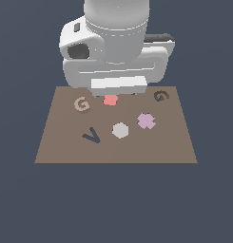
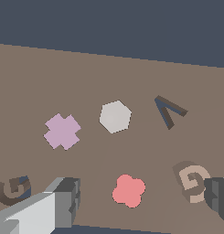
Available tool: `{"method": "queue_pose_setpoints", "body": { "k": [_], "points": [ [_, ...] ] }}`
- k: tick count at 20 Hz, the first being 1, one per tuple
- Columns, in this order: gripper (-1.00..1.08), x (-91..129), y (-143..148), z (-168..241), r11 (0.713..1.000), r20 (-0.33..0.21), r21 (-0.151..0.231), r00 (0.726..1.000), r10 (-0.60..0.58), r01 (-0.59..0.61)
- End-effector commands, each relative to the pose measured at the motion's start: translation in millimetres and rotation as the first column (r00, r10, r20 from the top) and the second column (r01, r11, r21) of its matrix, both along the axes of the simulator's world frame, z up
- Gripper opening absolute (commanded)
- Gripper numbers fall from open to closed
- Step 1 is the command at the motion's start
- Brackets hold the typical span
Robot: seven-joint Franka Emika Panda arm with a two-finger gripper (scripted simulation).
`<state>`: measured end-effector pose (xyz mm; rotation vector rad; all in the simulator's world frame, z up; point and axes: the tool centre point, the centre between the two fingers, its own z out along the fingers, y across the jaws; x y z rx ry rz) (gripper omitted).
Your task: Insert a designated object into the corresponding slot on a board.
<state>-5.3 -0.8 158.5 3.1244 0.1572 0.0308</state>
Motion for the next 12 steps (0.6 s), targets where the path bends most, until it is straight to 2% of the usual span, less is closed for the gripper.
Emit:
{"method": "queue_pose_setpoints", "body": {
  "k": [1, 12],
  "points": [
    [1.00, -5.4, -8.8, -8.3, 1.000, -0.002, 0.001, 1.000, 0.026, -0.026],
    [1.00, -32.6, -67.2, -60.9, 0.981, -0.012, 0.006, 0.981, 0.195, -0.195]
  ]
}}
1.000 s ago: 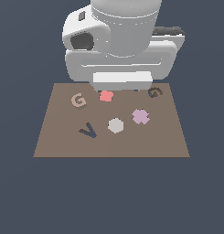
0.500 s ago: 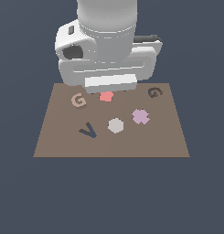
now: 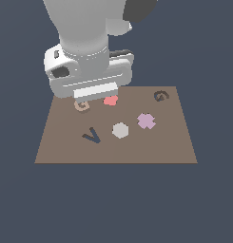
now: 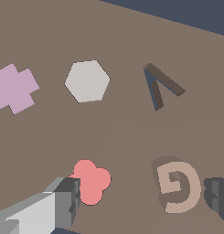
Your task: Insert a designated object into the corresponding slot on a board.
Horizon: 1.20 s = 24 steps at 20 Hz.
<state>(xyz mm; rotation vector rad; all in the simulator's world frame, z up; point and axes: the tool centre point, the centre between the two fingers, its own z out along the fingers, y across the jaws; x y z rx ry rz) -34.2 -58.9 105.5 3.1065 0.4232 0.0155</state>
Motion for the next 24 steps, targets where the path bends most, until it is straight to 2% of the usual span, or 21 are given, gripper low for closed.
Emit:
{"method": "queue_pose_setpoints", "body": {
  "k": [1, 13, 24],
  "points": [
    [1.00, -5.5, -14.5, -12.6, 0.999, -0.002, 0.001, 0.999, 0.041, -0.041],
    [1.00, -15.7, -60.1, -51.3, 0.987, -0.010, 0.005, 0.986, 0.164, -0.163],
    [1.00, -15.1, -65.5, -55.5, 0.984, -0.011, 0.005, 0.984, 0.177, -0.177]
  ]
}}
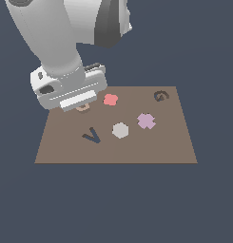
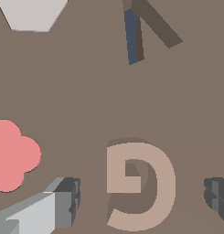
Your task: Insert a designated object into the corresponding slot on a board.
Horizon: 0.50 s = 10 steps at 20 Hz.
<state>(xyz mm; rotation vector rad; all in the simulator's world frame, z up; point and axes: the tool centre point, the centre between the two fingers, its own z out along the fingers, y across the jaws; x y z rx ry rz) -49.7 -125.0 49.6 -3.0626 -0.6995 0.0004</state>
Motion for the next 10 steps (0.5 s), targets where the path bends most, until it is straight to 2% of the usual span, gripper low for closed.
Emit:
{"method": "queue_pose_setpoints", "body": {
  "k": [1, 10],
  "points": [
    [1.00, 0.0, 0.0, 0.1, 1.000, 0.000, 0.000, 1.000, 0.000, 0.000],
    [1.00, 0.1, 0.8, -18.4, 1.000, 0.000, 0.000, 1.000, 0.000, 0.000]
  ]
}}
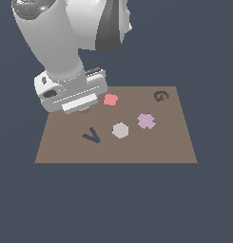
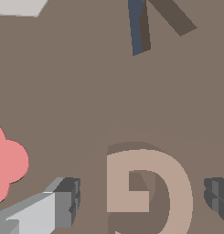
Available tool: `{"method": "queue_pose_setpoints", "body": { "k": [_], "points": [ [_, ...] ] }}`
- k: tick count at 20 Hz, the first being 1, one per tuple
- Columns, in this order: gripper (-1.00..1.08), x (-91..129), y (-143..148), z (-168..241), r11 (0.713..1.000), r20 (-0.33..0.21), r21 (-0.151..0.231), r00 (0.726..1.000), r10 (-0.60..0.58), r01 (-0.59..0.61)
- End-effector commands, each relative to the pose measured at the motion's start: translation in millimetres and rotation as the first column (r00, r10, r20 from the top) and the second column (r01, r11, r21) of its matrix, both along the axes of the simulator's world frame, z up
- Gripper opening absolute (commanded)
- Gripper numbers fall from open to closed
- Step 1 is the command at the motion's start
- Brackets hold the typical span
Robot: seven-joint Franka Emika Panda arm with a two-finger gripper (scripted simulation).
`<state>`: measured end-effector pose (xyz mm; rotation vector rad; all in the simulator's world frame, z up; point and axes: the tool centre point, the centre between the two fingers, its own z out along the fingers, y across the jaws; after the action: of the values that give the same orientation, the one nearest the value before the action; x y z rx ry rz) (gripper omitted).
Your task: Insert a designated object into the corresponding slot on a board.
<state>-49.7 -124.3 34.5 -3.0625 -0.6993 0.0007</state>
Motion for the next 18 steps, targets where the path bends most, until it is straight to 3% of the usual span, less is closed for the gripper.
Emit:
{"method": "queue_pose_setpoints", "body": {
  "k": [1, 2, 3, 18],
  "points": [
    [1.00, 0.0, 0.2, -4.3, 1.000, 0.000, 0.000, 1.000, 0.000, 0.000],
    [1.00, 0.0, 0.0, -4.5, 1.000, 0.001, 0.000, 1.000, 0.000, 0.000],
    [-1.00, 0.0, 0.0, -4.5, 1.000, 0.001, 0.000, 1.000, 0.000, 0.000],
    [-1.00, -2.0, 0.5, -4.0, 1.000, 0.001, -0.001, 1.000, -0.012, 0.012]
  ]
}}
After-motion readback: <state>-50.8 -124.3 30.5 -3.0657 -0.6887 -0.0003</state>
